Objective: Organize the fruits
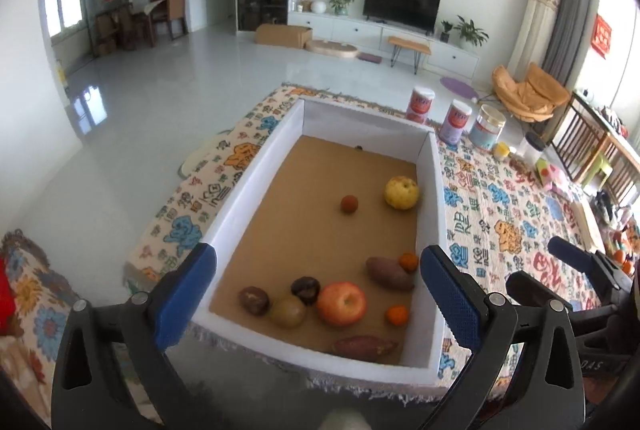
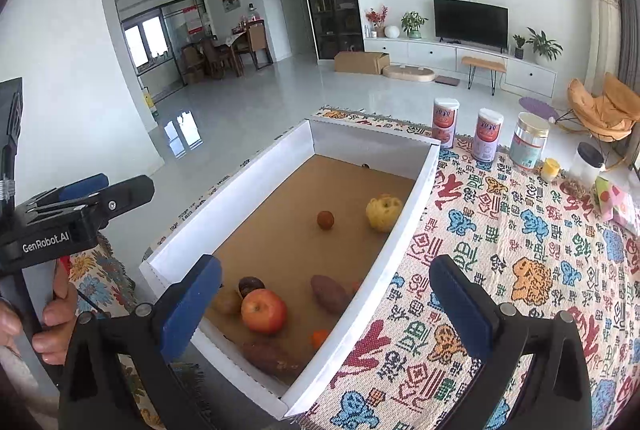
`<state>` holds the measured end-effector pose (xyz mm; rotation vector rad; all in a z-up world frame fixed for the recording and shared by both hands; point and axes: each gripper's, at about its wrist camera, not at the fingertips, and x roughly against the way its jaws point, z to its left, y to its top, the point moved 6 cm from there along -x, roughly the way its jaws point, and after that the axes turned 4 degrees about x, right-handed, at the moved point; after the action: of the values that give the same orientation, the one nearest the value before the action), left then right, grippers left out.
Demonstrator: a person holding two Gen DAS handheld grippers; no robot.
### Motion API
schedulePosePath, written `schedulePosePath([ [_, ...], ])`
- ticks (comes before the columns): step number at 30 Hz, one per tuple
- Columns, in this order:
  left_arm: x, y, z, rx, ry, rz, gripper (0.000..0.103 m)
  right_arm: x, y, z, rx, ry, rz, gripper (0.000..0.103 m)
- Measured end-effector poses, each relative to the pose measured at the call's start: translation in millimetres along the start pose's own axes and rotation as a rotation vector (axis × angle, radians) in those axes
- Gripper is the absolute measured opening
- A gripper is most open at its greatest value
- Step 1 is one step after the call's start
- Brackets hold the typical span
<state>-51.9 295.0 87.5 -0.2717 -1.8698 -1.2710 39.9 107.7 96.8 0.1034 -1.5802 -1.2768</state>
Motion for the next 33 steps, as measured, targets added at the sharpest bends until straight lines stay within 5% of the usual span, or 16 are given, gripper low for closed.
schedulePosePath([
  [2,-7,-17,5,-0.049,0.004,0.014,0.102,1,-13,7,-0.035,0.02,0.032,0.103],
  [6,-33,-44,28,-0.033,0.215,0.06,0.102,-11,-43,23,-0.05,0.02,0.09,0.103],
  [14,-27,-48,30,-0.056,0.22,-0.002,0.102,-27,-57,45,-0.024,-0.04,0.16,0.103],
  [21,-39,-55,27,-0.05,0.184,0.051,0.102,-32,-47,46,-0.02,-0.114,0.195,0.103],
  [33,-41,-56,26,-0.046,0.174,0.078,0.102,-42,-55,51,-0.044,-0.118,0.29,0.103],
])
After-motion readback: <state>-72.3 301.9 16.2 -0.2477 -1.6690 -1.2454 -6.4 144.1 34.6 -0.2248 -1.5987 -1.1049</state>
